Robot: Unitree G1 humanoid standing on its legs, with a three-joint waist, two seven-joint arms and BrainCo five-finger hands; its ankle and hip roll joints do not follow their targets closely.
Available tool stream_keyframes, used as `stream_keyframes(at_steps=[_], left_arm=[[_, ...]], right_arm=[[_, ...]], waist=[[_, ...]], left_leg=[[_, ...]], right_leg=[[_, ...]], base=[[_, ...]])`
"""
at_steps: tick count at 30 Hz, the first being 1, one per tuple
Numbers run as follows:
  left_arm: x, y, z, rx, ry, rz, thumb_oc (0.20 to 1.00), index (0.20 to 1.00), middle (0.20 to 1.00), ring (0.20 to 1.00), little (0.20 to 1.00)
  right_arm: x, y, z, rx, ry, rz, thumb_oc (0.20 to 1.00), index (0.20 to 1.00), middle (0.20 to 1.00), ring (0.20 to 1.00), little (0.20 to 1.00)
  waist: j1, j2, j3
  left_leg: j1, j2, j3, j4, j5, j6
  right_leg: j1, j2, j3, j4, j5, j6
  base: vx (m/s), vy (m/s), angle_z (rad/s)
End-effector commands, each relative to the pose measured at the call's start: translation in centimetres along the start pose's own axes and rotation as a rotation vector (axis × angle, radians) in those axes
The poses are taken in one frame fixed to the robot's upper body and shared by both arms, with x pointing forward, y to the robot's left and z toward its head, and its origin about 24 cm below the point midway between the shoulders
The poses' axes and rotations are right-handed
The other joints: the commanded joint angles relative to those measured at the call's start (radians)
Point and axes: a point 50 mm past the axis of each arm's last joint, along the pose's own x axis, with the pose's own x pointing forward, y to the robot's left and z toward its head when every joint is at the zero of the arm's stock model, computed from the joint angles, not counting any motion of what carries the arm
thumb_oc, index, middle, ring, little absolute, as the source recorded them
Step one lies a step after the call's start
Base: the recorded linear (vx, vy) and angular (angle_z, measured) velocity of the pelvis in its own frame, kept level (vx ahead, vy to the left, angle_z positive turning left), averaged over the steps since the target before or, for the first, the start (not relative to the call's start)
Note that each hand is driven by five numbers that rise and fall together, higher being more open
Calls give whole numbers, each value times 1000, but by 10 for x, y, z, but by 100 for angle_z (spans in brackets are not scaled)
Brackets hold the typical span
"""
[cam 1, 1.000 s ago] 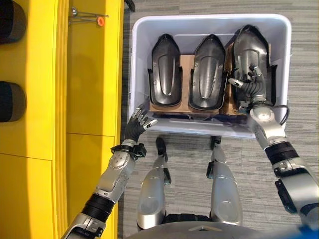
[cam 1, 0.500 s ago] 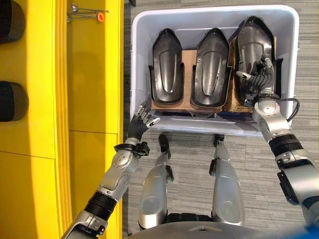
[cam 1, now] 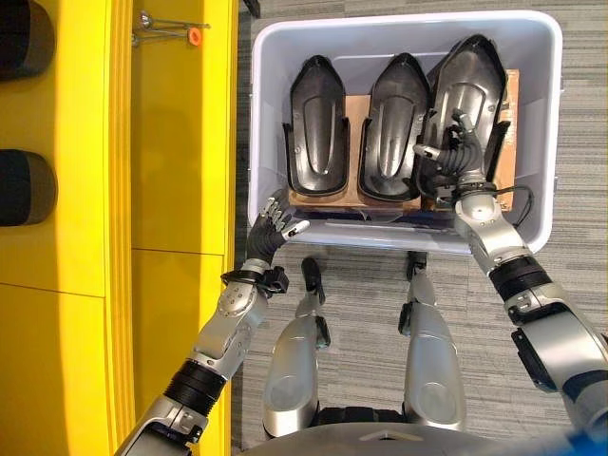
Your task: Move parts from the plastic box to the shelf.
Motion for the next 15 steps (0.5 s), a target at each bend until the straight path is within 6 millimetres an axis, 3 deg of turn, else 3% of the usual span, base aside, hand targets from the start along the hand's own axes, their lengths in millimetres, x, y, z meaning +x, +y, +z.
stream_keyframes(at_steps=[1, 7, 13, 15], left_arm=[[-4, 6, 11, 8, -69, 23, 1000, 1000, 1000, 1000, 1000], [-3, 7, 11, 12, -75, 42, 1000, 1000, 1000, 1000, 1000], [-3, 7, 13, 15, -84, 49, 1000, 1000, 1000, 1000, 1000], [-4, 7, 13, 18, -85, 51, 1000, 1000, 1000, 1000, 1000]], right_arm=[[-12, 25, -9, 18, 23, 104, 1000, 1000, 1000, 1000, 1000], [-18, 18, 2, 67, -46, 50, 1000, 1000, 1000, 1000, 1000], [-18, 0, 23, 132, -153, -65, 1000, 1000, 1000, 1000, 1000], [-21, -13, 41, 183, -239, -140, 1000, 1000, 1000, 1000, 1000]], waist=[[10, -23, -1], [1, -28, -1], [-7, -33, -3], [-14, -36, -6]], left_leg=[[-96, 26, -39, 69, 9, 5], [-94, 27, -37, 64, 10, 4], [-90, 31, -34, 65, 7, 3], [-87, 31, -31, 64, 5, 3]], right_leg=[[-33, -78, -4, 194, -194, 62], [-32, -75, -3, 192, -194, 62], [-36, -72, 2, 197, -196, 63], [-37, -71, 7, 196, -196, 63]], base=[[0, 0, 0], [0, 0, 0], [0, 0, 0], [0, 0, 0]])
